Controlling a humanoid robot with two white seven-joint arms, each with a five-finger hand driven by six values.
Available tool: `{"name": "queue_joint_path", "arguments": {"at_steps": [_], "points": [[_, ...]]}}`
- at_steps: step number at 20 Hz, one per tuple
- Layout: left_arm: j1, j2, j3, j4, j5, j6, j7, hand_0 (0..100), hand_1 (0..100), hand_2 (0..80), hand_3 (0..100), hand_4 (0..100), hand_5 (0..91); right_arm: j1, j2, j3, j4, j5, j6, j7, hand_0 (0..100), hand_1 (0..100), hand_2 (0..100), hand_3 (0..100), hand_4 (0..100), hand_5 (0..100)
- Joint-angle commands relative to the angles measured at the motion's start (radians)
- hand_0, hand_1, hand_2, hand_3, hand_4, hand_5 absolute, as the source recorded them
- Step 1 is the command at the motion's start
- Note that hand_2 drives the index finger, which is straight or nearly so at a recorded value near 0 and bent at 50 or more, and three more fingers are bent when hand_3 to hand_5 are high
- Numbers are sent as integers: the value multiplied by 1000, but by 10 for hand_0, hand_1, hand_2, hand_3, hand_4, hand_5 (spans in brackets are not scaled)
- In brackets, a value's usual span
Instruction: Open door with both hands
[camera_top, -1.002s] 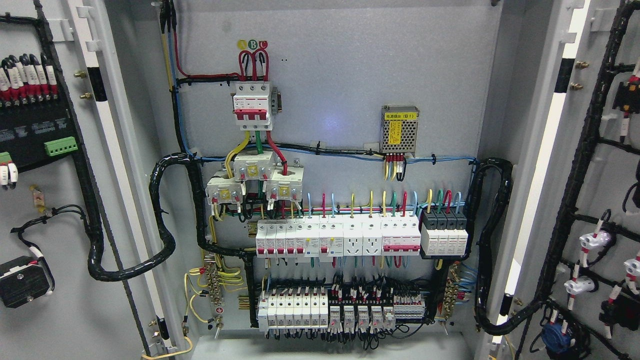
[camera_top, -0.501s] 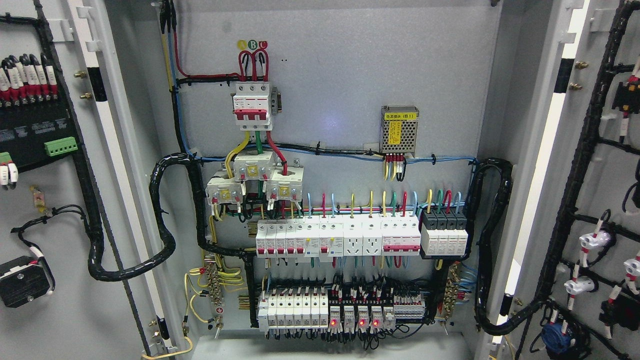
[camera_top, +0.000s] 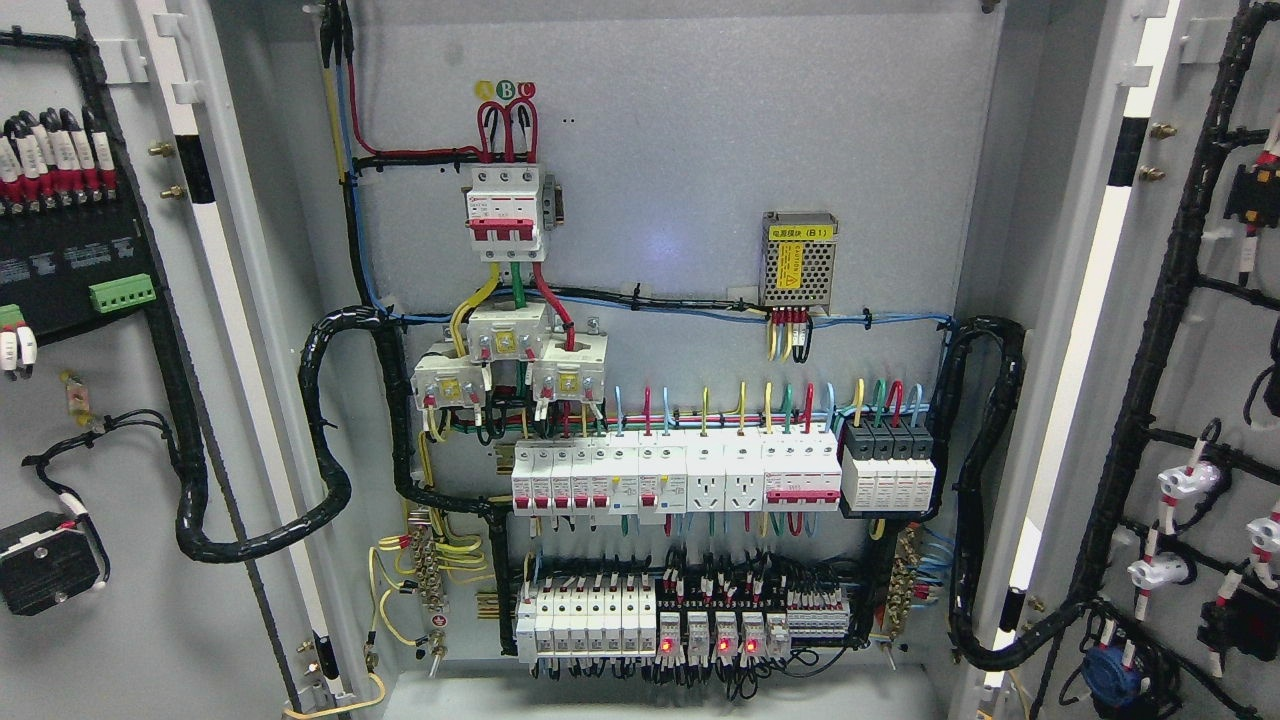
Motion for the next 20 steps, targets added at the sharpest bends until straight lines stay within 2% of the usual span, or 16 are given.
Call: {"name": "queue_joint_path", "arguments": {"at_steps": [1, 4, 8, 11, 17, 20], "points": [[-30, -33, -7, 259, -31, 63, 2, 0, 0, 0, 0, 0, 0, -5, 30, -37, 107, 0, 43, 0, 192, 0, 0, 0, 0, 0], [-41, -33, -7, 272, -37, 75, 19, 0, 0, 0, 0, 0, 0, -6, 30, -45, 107, 0, 45, 1, 192, 0, 0, 0, 0, 0], [-75, -39, -4, 329, -37, 118, 68, 0, 0, 0, 0, 0, 0, -13, 32, -48, 107, 1, 46, 3, 192, 0, 0, 0, 0, 0], [-75, -41, -4, 329, -37, 162, 69, 0, 0, 0, 0, 0, 0, -13, 32, -48, 108, 1, 46, 3, 192, 0, 0, 0, 0, 0], [-73, -53, -4, 326, -37, 166, 71, 0, 0, 0, 0, 0, 0, -13, 32, -47, 111, 0, 46, 10, 192, 0, 0, 0, 0, 0], [-73, -69, -4, 320, -37, 164, 118, 0, 0, 0, 0, 0, 0, -13, 32, -47, 111, 0, 45, 15, 192, 0, 0, 0, 0, 0]]}}
